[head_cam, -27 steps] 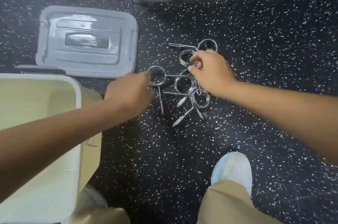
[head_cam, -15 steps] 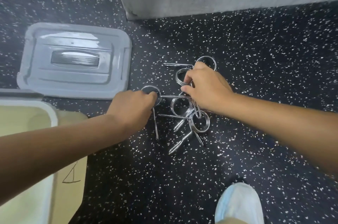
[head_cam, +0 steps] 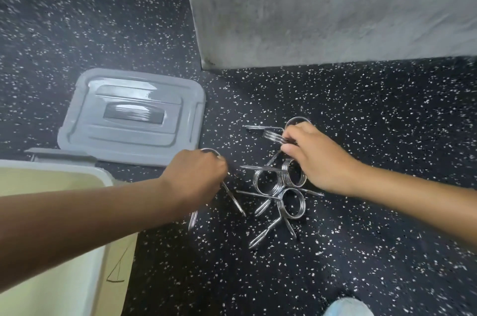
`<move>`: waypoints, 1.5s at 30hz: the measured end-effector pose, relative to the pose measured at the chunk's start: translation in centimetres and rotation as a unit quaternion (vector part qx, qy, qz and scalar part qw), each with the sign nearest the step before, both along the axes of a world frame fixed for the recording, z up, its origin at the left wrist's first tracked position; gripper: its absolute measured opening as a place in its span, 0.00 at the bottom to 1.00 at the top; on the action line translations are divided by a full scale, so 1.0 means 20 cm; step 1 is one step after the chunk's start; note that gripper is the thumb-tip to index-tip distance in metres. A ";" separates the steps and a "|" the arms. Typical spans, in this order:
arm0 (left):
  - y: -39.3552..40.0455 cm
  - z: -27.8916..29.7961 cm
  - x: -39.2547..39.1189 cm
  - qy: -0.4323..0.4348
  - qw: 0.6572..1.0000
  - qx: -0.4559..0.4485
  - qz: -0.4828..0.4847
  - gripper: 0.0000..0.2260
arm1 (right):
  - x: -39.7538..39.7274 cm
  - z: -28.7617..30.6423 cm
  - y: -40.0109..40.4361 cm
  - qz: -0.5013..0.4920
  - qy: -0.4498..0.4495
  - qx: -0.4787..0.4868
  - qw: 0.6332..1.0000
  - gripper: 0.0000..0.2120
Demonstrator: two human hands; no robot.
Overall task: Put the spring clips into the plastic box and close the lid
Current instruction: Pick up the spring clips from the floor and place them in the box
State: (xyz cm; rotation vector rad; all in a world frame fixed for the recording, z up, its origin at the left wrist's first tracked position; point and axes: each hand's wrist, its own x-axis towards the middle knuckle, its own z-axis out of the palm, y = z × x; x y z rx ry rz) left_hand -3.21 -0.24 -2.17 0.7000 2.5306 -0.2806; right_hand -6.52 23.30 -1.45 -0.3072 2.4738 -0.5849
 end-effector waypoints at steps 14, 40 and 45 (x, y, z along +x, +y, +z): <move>-0.17 0.62 0.24 0.018 0.984 0.088 0.155 0.05 | 0.12 0.43 -0.14 -0.186 -0.025 -0.090 0.978 0.10; -1.01 0.18 0.86 -0.013 0.895 0.019 0.445 0.16 | 0.37 0.59 -0.67 -0.019 -0.053 -0.144 0.988 0.09; -1.02 0.04 0.88 -0.065 0.887 0.011 0.458 0.05 | 0.34 0.60 -0.85 0.027 -0.034 -0.140 0.989 0.09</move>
